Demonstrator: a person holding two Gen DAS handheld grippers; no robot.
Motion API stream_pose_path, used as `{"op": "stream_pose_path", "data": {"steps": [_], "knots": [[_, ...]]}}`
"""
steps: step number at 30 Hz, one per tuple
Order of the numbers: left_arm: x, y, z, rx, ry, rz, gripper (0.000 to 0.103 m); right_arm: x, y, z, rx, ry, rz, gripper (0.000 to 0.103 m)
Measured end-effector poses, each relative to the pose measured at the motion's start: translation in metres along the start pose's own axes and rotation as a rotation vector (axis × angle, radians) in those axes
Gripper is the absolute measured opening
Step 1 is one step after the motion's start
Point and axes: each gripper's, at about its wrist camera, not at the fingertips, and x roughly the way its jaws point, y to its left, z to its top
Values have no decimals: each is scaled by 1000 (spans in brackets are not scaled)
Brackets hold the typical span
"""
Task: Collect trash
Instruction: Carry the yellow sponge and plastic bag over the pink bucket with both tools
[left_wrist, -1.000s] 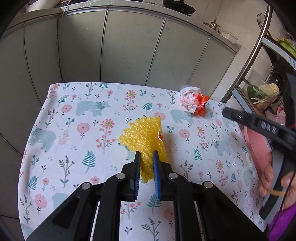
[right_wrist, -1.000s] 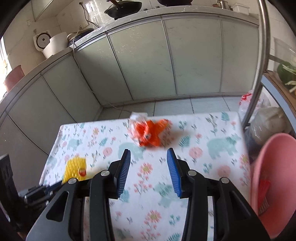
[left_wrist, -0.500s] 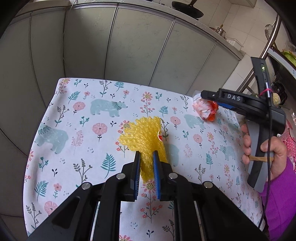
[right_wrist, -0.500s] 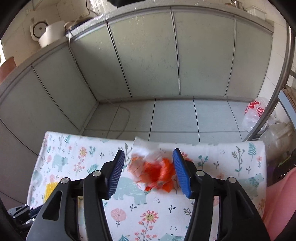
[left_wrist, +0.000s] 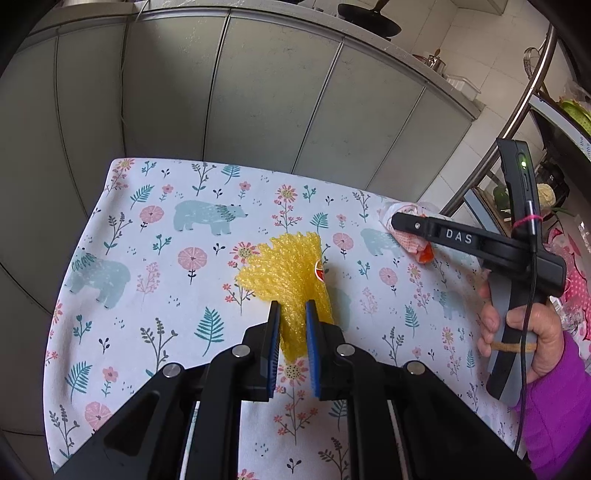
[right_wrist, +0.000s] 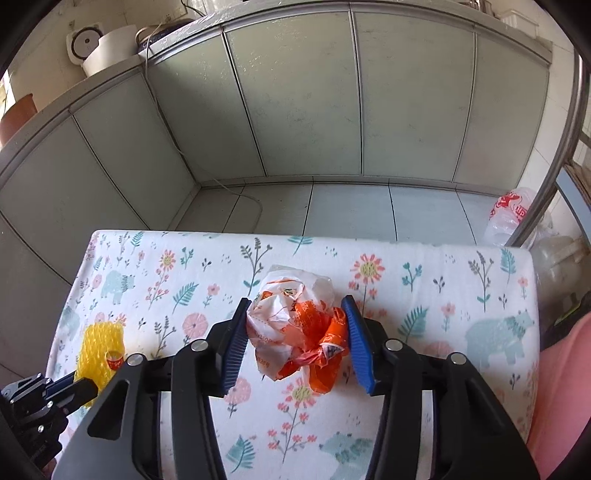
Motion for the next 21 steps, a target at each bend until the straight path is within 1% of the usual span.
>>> {"op": "stream_pose_path", "data": {"steps": [6, 11, 16, 21], "knots": [[-9, -10, -1, 22, -21, -1, 12, -35, 5, -25, 28, -22, 43, 49], [-19, -25, -3, 46, -38, -10, 12, -60, 10, -51, 48, -18, 64, 49], [-30, -41, -7, 76, -54, -15, 12, -77, 13, -71, 52, -21, 60, 49], [-40, -58, -10, 109, -66, -13, 12, -97, 6, -90, 65, -34, 46, 49]]}}
